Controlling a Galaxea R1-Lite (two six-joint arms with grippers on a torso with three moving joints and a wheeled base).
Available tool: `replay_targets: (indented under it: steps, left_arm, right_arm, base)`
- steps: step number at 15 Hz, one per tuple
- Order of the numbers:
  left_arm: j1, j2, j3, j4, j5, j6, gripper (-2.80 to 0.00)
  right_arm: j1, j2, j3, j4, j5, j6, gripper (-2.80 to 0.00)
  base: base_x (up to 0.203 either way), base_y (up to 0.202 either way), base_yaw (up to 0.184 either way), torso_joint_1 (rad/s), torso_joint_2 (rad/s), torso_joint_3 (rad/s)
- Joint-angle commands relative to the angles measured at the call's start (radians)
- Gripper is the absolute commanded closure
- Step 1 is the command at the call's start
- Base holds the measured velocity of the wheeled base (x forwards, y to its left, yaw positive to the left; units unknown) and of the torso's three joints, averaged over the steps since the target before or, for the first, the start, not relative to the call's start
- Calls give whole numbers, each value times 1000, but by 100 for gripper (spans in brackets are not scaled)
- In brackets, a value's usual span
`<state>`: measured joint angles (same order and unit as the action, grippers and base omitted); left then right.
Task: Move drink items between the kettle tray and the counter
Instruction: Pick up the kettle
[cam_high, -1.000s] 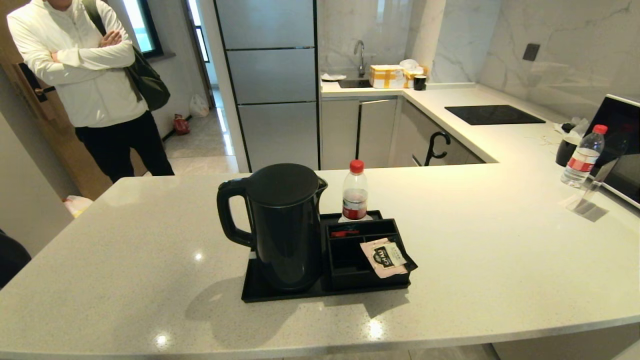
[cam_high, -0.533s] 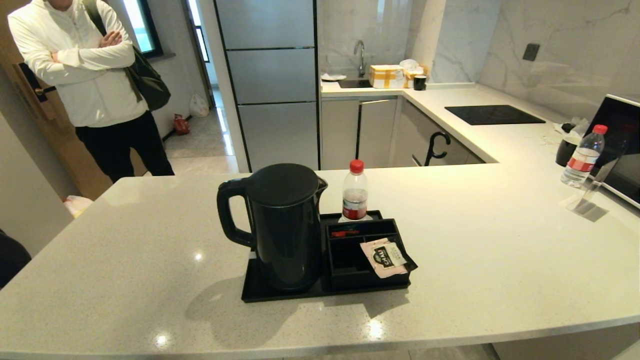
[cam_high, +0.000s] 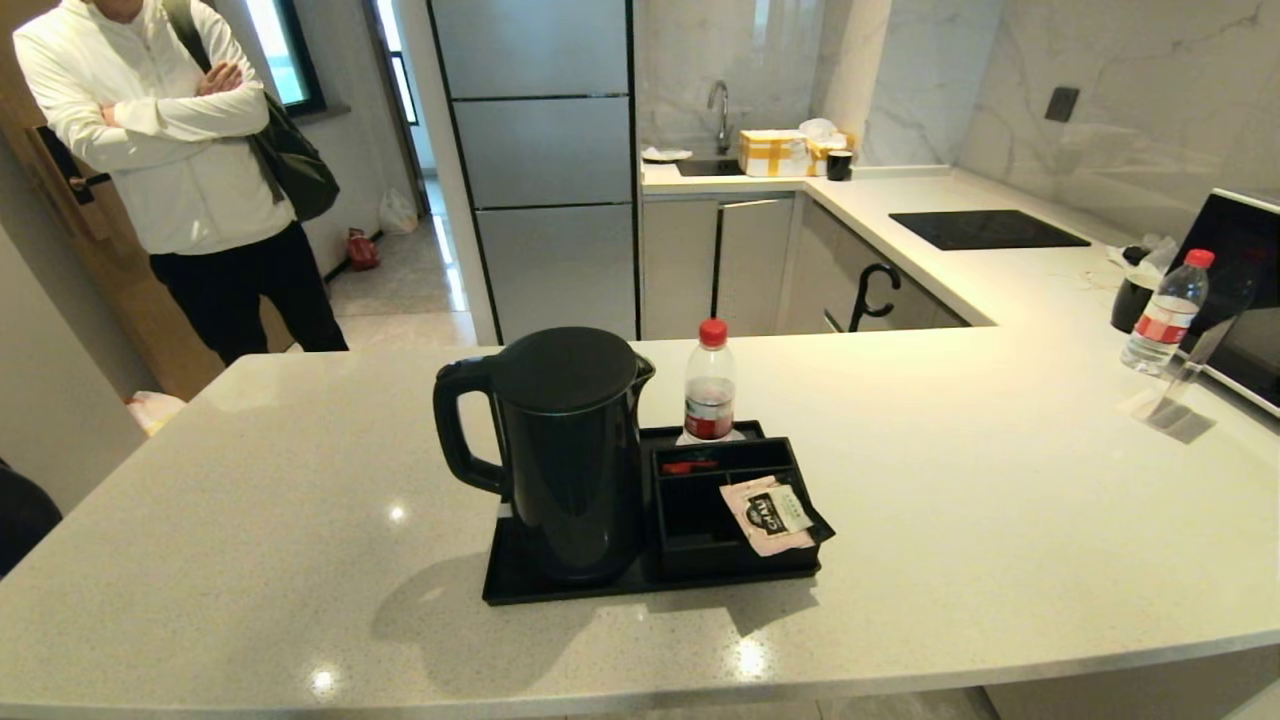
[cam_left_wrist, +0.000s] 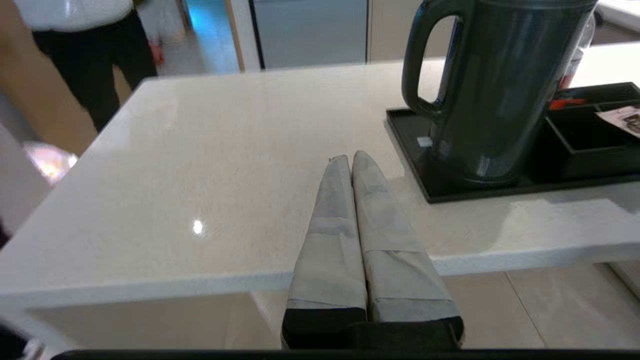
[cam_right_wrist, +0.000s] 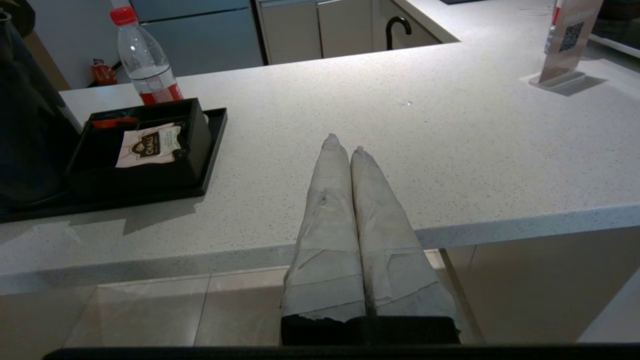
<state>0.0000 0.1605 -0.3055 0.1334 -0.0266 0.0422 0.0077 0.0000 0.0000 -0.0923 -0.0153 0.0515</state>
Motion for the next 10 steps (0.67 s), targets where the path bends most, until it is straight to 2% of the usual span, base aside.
replay_targets:
  steps: [1, 3, 5, 8, 10]
  left_arm:
    - [0, 202, -142, 118, -6, -1, 0]
    - [-1, 391, -173, 98, -28, -3, 0]
    - [-15, 565, -154, -5, -61, 4, 0]
    - [-80, 797, -90, -153, -92, 4, 0]
    - [-137, 908, -14, -354, -102, 0, 0]
  right_arm:
    - [0, 2, 32, -1, 0, 1, 0]
    - [0, 2, 32, -1, 0, 1, 0]
    - [0, 2, 32, -1, 0, 1, 0]
    - [0, 2, 32, -1, 0, 1, 0]
    - [0, 2, 32, -1, 0, 1, 0]
  base:
    - [0, 0, 0, 0, 0, 0]
    - [0, 0, 0, 0, 0, 0]
    - [0, 0, 0, 0, 0, 0]
    - [0, 0, 0, 0, 0, 0]
    - [0, 0, 0, 0, 0, 0]
